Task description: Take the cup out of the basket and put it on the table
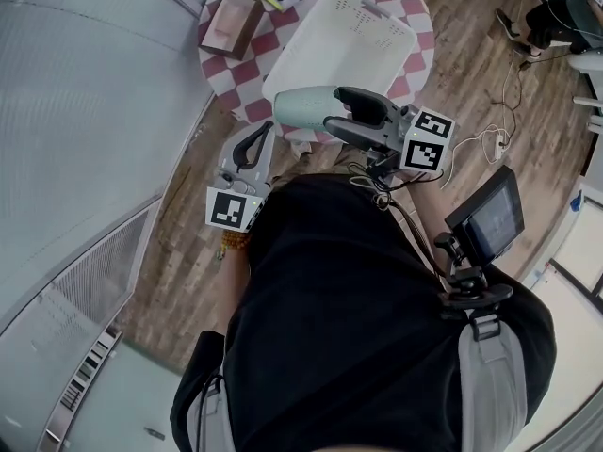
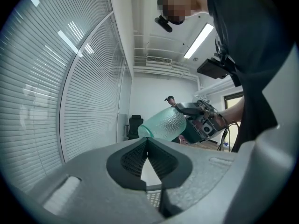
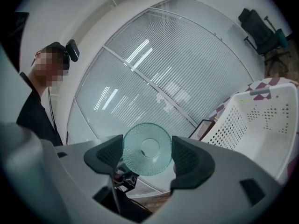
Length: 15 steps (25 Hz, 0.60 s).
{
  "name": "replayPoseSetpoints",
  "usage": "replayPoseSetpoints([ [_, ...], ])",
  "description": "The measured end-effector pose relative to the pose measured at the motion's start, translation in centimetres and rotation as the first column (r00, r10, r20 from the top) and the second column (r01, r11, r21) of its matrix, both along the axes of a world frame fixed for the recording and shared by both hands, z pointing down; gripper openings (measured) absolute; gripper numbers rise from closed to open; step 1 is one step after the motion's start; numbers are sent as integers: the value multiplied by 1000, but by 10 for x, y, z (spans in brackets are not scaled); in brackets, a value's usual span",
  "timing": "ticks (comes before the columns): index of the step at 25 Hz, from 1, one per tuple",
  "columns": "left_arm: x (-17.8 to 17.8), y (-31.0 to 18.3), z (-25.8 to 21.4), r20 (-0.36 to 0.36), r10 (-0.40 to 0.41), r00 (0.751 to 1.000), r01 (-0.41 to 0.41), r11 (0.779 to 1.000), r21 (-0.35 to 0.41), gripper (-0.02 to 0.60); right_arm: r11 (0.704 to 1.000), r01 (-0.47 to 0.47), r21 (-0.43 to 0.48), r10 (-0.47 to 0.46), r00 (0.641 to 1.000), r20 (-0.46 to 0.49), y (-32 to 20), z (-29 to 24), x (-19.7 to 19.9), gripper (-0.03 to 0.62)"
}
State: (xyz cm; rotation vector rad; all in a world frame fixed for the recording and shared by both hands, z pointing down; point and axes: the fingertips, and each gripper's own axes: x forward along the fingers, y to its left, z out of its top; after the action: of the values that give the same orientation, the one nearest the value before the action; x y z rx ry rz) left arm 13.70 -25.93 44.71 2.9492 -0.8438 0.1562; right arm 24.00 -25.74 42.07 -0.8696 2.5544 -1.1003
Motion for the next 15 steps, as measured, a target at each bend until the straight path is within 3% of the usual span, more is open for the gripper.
replayPoseSetpoints([
  [10, -13, -1, 8, -9, -1, 1000, 1, 1000, -2, 6, 998, -12, -54, 16, 998, 60, -5, 19, -4, 337],
  [15, -5, -2, 10, -11, 15, 1000, -15, 1000, -3, 6, 998, -15, -56, 17, 999, 45, -6, 19, 0, 337],
])
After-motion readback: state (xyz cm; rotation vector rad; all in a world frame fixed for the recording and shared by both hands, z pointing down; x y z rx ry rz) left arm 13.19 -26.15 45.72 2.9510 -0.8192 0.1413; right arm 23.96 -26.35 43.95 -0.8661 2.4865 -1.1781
